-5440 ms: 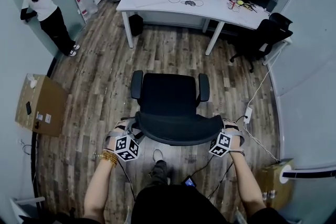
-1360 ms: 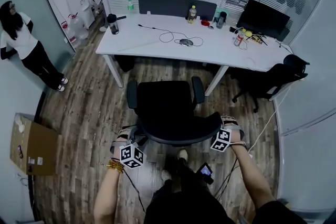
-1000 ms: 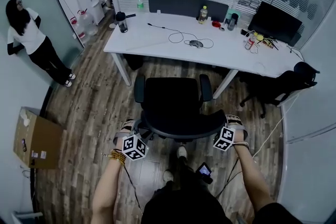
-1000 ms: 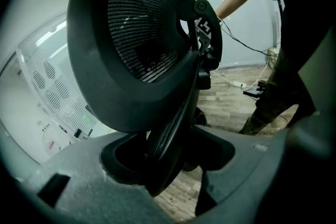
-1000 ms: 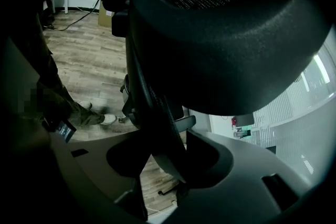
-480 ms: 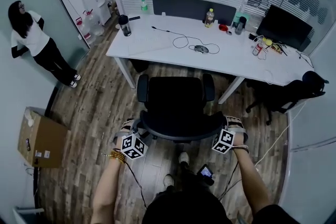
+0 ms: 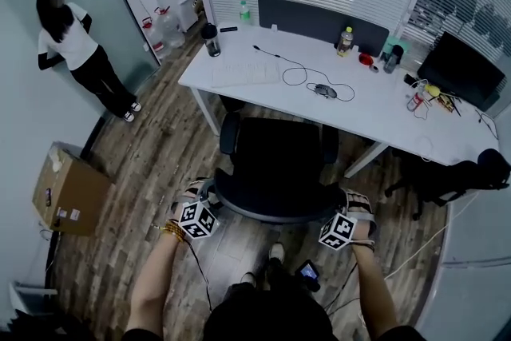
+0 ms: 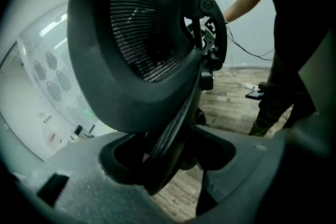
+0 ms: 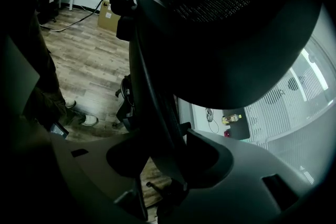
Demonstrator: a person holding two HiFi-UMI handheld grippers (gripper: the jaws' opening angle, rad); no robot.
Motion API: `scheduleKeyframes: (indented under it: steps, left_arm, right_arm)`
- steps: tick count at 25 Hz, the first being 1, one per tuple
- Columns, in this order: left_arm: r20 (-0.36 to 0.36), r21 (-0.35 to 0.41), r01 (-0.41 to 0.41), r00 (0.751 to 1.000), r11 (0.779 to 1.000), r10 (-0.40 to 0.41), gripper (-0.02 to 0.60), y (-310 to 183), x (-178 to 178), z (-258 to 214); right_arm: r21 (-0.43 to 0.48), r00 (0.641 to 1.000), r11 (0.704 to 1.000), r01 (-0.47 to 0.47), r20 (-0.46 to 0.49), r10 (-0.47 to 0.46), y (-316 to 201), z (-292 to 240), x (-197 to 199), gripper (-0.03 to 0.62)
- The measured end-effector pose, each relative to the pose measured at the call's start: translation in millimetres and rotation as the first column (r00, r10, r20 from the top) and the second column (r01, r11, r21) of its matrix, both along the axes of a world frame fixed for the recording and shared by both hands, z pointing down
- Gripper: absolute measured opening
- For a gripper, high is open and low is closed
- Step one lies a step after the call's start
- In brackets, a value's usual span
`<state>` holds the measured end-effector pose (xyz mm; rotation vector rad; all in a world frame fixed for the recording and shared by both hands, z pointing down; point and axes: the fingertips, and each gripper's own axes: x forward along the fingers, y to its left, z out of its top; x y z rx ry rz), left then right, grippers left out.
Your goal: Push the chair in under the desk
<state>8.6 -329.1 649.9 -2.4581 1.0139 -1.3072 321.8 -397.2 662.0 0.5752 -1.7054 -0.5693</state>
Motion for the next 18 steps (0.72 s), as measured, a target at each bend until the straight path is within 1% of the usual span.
scheduleKeyframes:
  steps: [3,7,18]
  left_arm:
    - [-0.002,0.0,0.021,1.0,1.0,-0.021,0.282,-14,0,1]
    - [-0.002,-0.019,0.052,0.999,0.998,-0.052,0.285,-29,2,2]
    - [-0.002,0.002,0.054,0.999,0.999,-0.054,0.287,-69,1,1]
  right_arm:
    - [0.015,1.0,1.0,0.013,0.018,-0.013,-17,-1,-1,0.206]
    - [-0.002,1.0,1.0,0.02,0.021,-0.02,-34,2,-1,0.206]
    - [0.009,0.999,1.0,0.029,0.017,-0.029,-79,0,-2,0.207]
